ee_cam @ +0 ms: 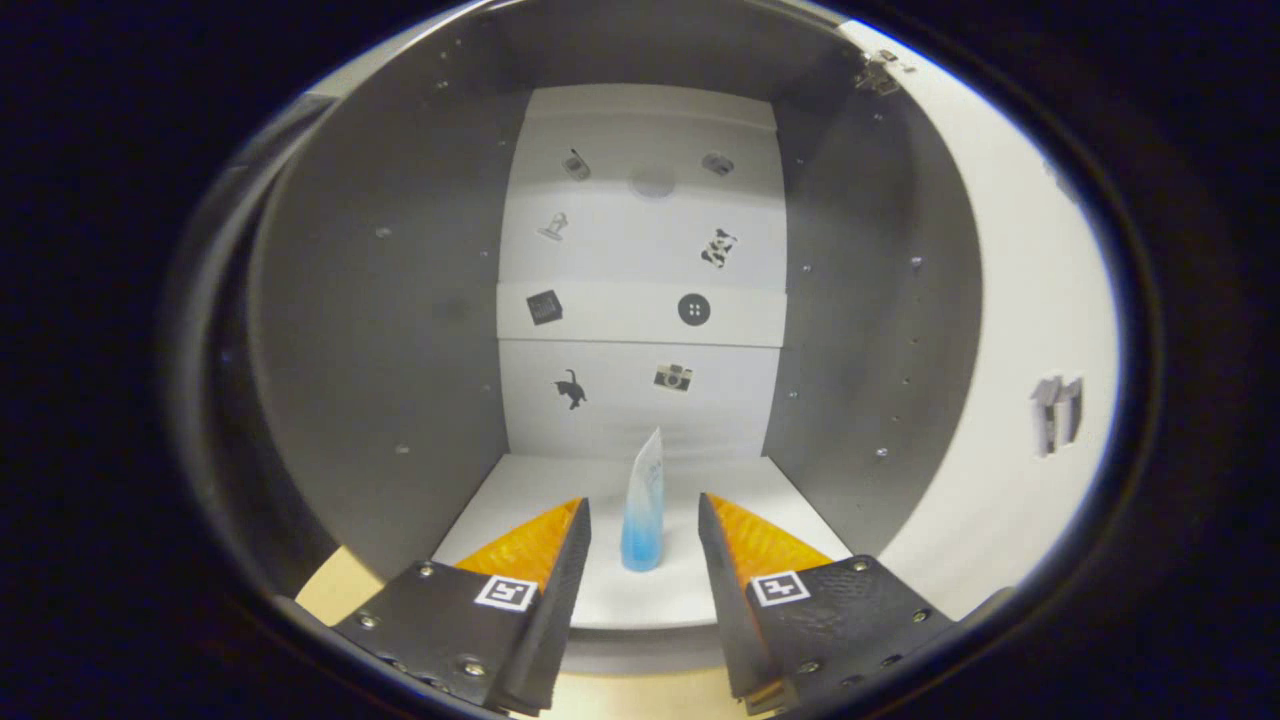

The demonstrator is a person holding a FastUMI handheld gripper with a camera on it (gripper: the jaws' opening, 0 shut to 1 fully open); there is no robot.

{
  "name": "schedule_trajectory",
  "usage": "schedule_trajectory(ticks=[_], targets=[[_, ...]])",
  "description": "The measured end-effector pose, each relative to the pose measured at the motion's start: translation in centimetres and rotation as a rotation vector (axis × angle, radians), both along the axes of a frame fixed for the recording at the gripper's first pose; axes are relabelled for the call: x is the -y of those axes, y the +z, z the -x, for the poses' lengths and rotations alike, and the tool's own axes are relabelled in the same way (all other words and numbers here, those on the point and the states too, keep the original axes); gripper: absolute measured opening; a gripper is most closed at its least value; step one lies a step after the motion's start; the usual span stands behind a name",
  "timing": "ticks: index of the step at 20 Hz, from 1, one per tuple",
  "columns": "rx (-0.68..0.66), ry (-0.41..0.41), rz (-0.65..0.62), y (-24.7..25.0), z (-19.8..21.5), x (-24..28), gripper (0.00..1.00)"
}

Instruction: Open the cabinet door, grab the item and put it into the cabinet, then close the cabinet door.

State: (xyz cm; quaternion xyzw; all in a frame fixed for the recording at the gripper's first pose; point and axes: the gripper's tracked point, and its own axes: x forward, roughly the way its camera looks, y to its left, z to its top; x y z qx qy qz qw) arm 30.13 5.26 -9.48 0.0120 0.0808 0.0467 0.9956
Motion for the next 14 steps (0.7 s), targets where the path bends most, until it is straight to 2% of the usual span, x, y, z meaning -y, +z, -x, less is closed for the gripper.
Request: schedule_trajectory(ticks=[6, 14], targets=[[0.046, -0.002, -0.049, 3.5, 12.3, 1.2, 0.63], [0.084, -0.17, -0.096, 5.8, 25.0, 9.8, 0.63]])
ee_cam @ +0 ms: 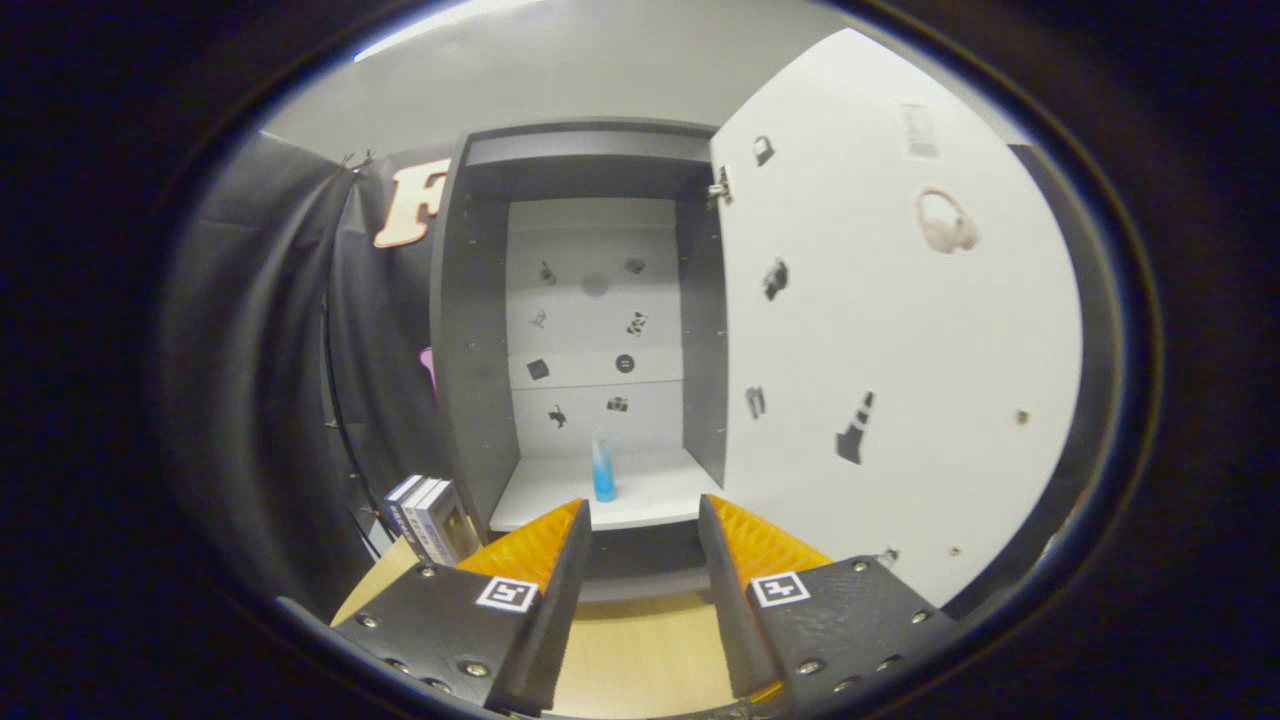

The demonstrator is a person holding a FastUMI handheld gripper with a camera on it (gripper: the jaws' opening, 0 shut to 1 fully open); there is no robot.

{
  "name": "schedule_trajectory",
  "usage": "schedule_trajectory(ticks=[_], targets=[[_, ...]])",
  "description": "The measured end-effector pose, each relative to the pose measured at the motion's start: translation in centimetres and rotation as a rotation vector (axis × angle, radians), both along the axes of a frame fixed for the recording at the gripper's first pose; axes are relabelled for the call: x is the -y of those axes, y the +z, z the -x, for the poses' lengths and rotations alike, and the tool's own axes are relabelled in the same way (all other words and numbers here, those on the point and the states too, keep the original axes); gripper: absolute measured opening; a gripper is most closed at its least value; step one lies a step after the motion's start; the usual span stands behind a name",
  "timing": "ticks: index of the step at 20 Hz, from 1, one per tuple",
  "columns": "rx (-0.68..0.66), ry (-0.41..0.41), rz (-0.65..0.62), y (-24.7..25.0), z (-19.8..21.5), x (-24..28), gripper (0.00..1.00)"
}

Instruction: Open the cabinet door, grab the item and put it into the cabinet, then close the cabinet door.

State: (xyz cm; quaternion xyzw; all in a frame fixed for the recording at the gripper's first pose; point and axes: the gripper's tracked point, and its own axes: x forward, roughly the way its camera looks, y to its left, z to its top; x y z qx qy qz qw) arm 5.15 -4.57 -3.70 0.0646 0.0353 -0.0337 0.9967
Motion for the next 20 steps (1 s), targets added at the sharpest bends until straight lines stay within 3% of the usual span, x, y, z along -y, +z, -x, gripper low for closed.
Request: schedule_trajectory(ticks=[4, 14, 17, 20], targets=[[0.01, -0.087, -0.002, 0.6, 3.3, 4.6, 0.63], [0.009, -0.213, -0.045, 0.7, 10.3, 16.6, 0.63], [-0.005, -0.229, -0.042, -0.1, 10.4, 20.6, 0.63], [-0.018, -0.188, -0.034, -0.8, 8.8, 22.7, 0.63]])
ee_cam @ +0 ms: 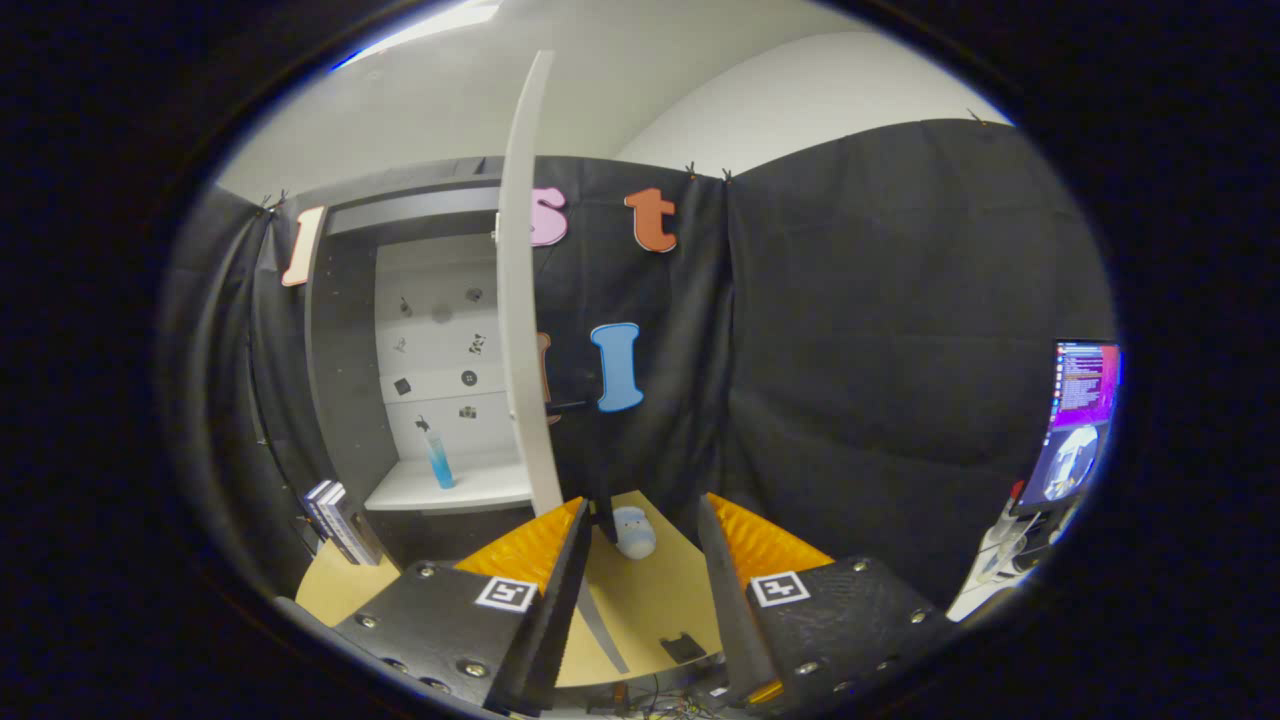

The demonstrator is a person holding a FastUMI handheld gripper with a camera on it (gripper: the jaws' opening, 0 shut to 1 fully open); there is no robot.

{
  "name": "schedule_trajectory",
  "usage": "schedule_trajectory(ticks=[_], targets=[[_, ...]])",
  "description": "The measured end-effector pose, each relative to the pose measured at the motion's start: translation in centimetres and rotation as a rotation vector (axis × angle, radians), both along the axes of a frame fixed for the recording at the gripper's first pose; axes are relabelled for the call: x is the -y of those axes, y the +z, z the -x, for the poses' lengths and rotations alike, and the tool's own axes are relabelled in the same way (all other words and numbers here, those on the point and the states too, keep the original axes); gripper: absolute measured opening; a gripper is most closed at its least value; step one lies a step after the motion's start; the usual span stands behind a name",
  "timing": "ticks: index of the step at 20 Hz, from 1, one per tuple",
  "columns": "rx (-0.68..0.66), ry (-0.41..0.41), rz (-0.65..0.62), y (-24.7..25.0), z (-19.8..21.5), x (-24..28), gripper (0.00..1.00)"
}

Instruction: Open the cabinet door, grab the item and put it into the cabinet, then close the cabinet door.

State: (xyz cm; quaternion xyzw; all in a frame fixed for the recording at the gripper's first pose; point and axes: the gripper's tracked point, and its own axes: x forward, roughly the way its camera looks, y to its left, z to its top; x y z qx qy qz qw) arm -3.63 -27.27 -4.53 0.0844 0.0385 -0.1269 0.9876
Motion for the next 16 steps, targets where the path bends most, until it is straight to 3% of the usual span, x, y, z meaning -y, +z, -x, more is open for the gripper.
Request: schedule_trajectory(ticks=[5, 16], targets=[[-0.018, 0.124, 0.029, -1.7, -3.0, -0.3, 0.63], [0.026, 0.32, -0.045, -1.9, -4.1, -4.2, 0.64]])
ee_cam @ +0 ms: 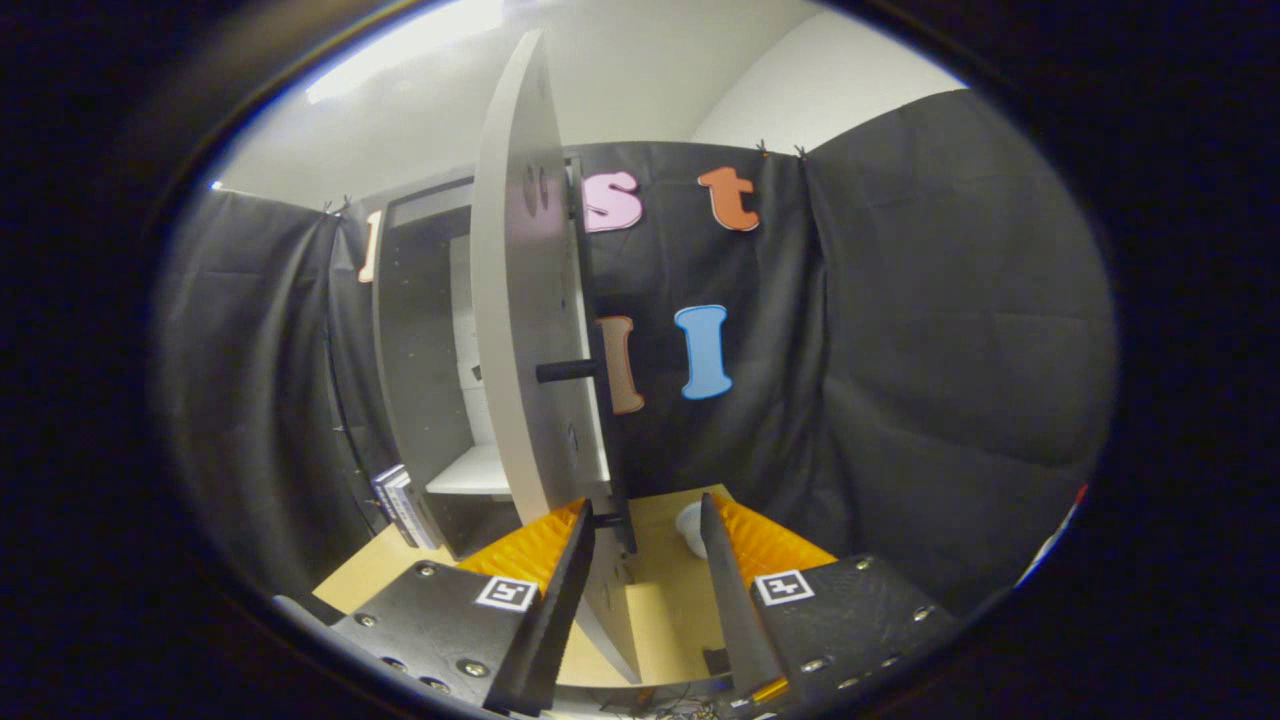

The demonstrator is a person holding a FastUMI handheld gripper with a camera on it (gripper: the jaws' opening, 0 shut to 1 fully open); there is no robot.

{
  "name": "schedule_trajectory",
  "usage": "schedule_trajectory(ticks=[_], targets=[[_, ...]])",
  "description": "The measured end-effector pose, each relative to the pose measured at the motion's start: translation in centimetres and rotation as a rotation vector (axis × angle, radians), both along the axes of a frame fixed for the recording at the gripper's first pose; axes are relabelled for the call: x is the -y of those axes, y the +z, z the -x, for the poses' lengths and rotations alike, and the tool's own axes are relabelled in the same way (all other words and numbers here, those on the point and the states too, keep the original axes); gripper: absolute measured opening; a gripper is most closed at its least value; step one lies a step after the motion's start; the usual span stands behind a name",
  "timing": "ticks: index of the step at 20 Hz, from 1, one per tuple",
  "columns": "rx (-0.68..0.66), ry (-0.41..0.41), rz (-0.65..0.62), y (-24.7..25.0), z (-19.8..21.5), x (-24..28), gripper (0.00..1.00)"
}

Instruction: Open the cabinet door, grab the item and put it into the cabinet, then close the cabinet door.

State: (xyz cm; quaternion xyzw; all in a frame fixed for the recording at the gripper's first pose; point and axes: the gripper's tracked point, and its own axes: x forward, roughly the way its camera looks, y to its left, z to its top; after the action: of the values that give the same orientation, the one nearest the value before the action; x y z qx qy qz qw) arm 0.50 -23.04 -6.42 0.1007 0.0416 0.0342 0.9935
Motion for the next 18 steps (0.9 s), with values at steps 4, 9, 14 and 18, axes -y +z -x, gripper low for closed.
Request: schedule_trajectory(ticks=[4, 9, 14, 18], targets=[[0.022, 0.156, -0.033, 0.0, -0.1, -5.8, 0.64], [0.049, 0.315, -0.041, 0.6, -1.0, -13.4, 0.64], [0.055, 0.41, -0.057, 0.8, -3.0, -19.2, 0.65], [0.059, 0.415, -0.023, 0.6, -5.7, -23.0, 0.68]])
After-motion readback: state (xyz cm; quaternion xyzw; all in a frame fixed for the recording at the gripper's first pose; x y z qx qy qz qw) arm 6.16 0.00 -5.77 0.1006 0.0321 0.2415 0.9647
